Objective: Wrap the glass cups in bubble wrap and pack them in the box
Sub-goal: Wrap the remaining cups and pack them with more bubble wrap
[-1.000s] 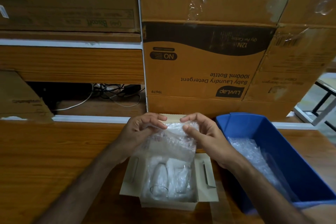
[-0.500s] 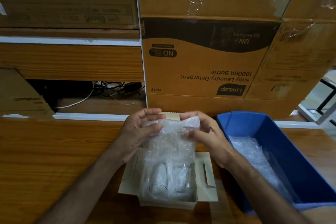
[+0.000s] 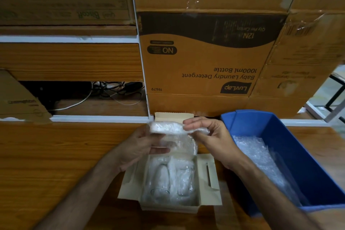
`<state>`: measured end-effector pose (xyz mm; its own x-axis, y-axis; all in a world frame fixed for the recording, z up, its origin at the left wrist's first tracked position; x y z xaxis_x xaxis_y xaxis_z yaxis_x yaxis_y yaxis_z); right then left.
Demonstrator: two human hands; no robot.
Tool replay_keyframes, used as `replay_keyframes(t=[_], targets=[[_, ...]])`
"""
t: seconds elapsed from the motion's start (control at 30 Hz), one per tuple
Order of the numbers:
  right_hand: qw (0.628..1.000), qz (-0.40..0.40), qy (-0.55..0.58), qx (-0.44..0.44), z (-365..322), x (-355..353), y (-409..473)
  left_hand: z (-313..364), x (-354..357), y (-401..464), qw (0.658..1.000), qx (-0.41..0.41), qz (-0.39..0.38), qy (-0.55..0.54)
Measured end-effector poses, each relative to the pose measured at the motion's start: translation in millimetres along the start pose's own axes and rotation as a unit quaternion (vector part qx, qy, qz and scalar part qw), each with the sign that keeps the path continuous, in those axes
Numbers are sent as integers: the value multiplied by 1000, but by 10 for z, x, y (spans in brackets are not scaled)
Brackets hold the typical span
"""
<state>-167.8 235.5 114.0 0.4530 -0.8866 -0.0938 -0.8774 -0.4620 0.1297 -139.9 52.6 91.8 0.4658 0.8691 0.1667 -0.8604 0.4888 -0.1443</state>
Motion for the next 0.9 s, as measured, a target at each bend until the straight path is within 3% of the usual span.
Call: replay_keyframes(t=[0.07,0.2,0.4,0.53,0.63,0.77,0.9], targets=[[1000,7,-20,-14,-34,0,3,-13,55,3,998,11,-27,-60],[998,-9,-56,-36,-67,90,0,-23,129,-1,999,-7,-36,-34],[989,56,-116,-68,-105,-6,-38,-28,-122,52,993,52,77,-66],[951,56,-280,-120,-249,21,-100,-64,24,56,979,47,-23,-198],[935,12,-331,-123,-287,97,-143,-4,48,67,987,42,-18,-152],[983,-31,-175,-49,-132,132,-151,26,-58,88,995,47,75,-35],[997,7,77,29,61,128,-219,-16,6,80,991,61,53,-108]])
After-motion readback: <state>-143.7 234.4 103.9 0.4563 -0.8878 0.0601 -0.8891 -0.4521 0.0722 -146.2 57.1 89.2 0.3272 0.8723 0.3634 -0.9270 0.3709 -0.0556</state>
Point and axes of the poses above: each hand's wrist, its own y-axis towards the middle knuckle, its own x-axis out of the palm, z = x × y, the point moved 9 cm from there along y, towards the middle knuckle, and after that the axes turned 10 degrees about -z, right-handed, at the moved point
